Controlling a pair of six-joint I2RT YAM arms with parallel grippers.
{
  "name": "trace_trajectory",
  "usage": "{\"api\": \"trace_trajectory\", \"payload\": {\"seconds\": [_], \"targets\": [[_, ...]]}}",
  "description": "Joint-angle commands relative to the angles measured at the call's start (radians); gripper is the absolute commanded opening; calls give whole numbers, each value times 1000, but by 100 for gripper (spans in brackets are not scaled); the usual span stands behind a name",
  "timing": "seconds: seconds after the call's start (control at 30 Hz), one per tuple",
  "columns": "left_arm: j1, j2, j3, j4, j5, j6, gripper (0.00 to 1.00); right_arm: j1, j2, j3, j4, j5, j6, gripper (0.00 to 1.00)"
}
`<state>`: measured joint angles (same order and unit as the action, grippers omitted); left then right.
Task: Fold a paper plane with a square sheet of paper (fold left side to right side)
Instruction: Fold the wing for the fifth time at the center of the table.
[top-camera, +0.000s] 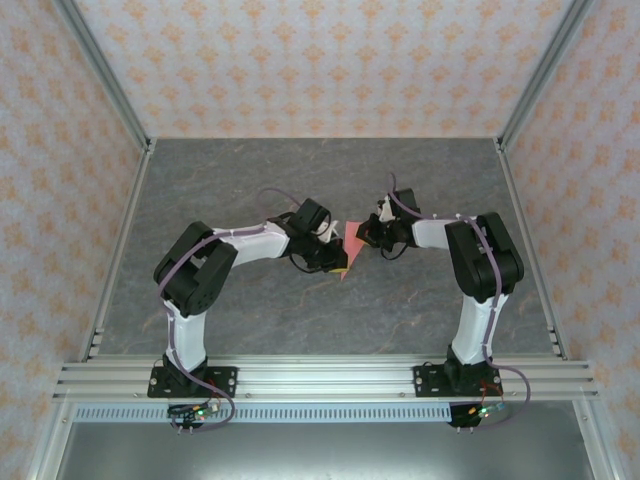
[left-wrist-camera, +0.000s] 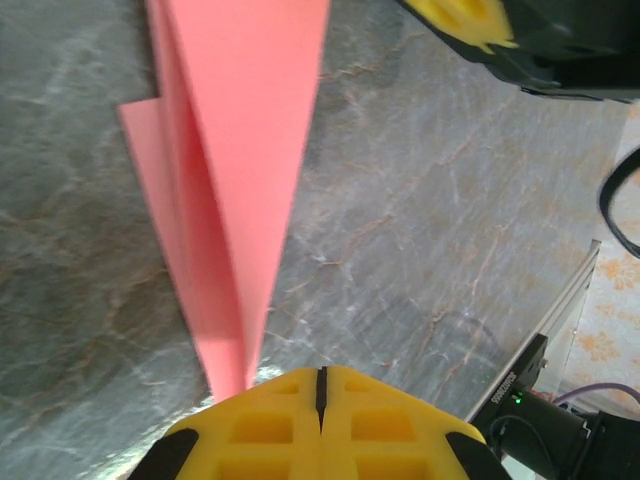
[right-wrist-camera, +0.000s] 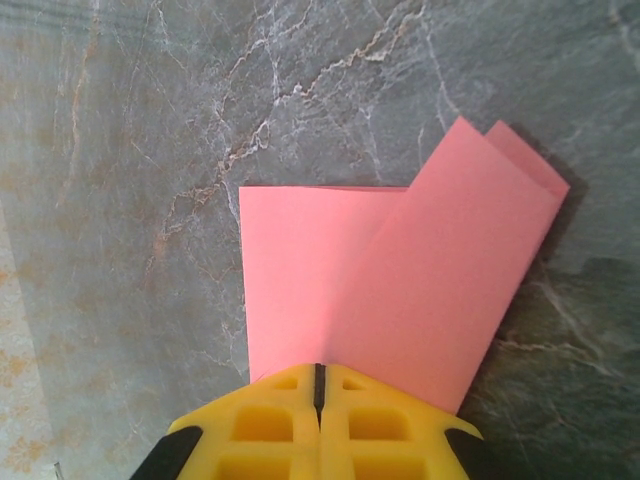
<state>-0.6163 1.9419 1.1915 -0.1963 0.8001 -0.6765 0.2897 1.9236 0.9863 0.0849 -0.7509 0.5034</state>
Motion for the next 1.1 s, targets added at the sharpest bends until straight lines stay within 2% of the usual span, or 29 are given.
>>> {"api": "trace_trajectory", "payload": {"seconds": [0.0, 0.63, 1.07], "targets": [[-25, 28, 55, -49, 13, 35, 2, 0, 40, 5, -78, 76, -22, 0], [-23, 83, 57, -99, -66, 60, 3, 0, 45, 15, -117, 87, -45, 0], [-19, 91, 31, -76, -55, 53, 3, 0, 48, 21, -137, 95, -54, 0]]}}
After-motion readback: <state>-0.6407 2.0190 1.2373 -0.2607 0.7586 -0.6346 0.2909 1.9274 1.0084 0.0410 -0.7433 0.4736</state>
